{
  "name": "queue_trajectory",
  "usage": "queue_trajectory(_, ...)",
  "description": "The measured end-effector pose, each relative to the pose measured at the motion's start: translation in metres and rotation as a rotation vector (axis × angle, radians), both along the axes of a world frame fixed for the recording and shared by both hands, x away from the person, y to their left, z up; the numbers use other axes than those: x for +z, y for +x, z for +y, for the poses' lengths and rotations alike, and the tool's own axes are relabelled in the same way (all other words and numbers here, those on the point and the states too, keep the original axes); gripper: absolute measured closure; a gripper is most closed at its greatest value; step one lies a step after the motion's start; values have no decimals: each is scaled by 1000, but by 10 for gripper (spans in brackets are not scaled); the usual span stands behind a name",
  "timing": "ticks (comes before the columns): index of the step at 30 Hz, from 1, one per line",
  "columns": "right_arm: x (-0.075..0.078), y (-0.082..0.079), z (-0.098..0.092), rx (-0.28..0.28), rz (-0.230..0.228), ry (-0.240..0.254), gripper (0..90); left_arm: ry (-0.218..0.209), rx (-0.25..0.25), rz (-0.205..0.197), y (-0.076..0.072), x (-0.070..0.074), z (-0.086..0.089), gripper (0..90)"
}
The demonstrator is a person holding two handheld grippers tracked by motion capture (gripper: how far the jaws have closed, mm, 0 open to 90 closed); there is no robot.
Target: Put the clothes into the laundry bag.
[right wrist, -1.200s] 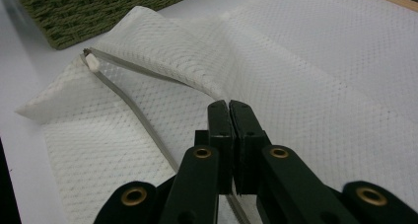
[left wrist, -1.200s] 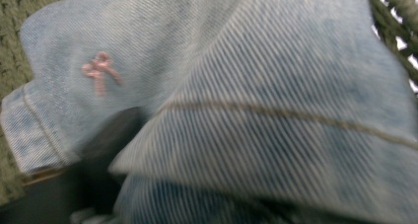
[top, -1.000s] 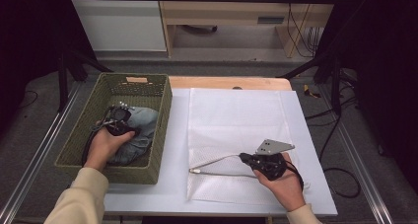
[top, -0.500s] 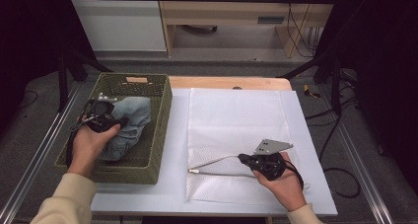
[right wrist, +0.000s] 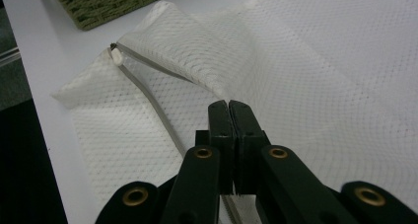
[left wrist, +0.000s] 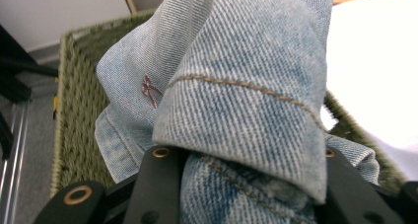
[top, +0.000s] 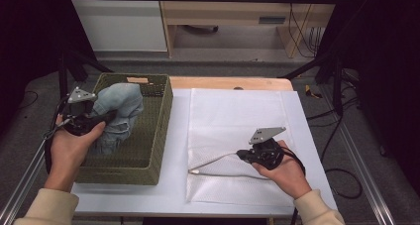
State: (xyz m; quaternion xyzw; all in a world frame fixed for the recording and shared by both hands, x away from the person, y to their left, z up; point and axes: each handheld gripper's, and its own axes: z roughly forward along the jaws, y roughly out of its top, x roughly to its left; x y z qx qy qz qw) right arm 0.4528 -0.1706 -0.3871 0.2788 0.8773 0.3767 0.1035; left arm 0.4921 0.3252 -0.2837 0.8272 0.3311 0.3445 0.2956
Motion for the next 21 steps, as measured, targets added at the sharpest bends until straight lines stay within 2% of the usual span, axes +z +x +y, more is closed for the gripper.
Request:
queue_trajectory(2,1,4,1,3,14,-18,892,-16,-6,-22,-7,7,-4,640)
queue_trajectory(4,1,6,3,11,22,-24,892,-10,-34,-46,-13,15,-9,640)
queue_trajectory(5,3,7,4,14,26,-29,892,-10,-33,-53,-16,17,-12,640)
queue_trajectory(6,3,8,4,19,25,-23,892,-9,-33,-59,-19,21,-17,640)
queue_trajectory(11,3,9,4,17,36,-25,892,11,-103,-100,-33,37,-37,639)
queue_trajectory(13,2,10,3,23,41,-15,892,-4,-112,-114,-39,41,-47,639)
queue_trajectory(16,1,12,0,21,55,-2,892,-5,-129,-121,-45,44,-60,639)
queue_trajectory(19,0,15,-1,15,64,7,892,-2,-172,-119,-49,45,-73,638)
queue_trajectory(21,-1,17,-1,16,74,10,892,-17,-199,-118,-51,44,-81,639)
